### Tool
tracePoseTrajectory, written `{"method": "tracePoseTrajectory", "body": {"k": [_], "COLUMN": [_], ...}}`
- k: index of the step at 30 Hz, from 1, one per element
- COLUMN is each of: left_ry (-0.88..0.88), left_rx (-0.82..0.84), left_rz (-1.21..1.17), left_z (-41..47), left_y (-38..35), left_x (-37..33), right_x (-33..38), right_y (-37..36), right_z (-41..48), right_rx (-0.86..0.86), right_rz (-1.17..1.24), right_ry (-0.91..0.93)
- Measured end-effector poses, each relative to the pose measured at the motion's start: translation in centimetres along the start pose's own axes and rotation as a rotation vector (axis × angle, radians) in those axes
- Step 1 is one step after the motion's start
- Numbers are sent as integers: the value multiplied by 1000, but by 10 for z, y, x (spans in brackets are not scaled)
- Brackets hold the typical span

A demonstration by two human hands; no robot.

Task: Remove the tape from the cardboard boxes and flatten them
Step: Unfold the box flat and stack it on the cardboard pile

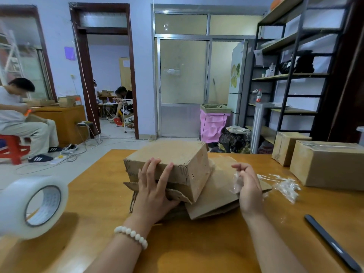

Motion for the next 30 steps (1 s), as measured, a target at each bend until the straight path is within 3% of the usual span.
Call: {"method": "tracePoseTrajectory", "body": {"k": [4,7,11,14,19,23,27,30], "left_ry": [-8,-11,-18,-19,-24,-19,-5,-3], "left_rx": [9,9,-10,-15,-4,0,16,22], "left_rz": [4,4,14,20,11,7,15,17], "left_z": [-2,-1,-1,-2,-1,-2,-1,-1], "left_y": [-1,-1,0,-1,-3,-3,-4,-4], "left_x": [0,-1,-2,-3,-3,-3,-2,-3], "right_x": [-2,-5,-19,-35,-66,-91,-82,-80], "right_y": [5,33,103,140,137,132,100,102], "right_z": [7,19,33,32,29,18,16,18], "right_rx": [12,-106,-340,-390,-176,-96,168,131], "right_rz": [-48,-148,-420,-718,-962,-805,-757,-741], "right_ry": [-40,-123,-215,-290,-267,-521,-448,-416]}}
Point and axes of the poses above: each hand's wrist, its own z-axis towards the middle knuckle, its own y-axis out of the back of the hand, x = y × z, the point moved 10 cm from there along z, towards the middle knuckle, and after that the axes turned 13 degrees about y, right-handed, at the moved point
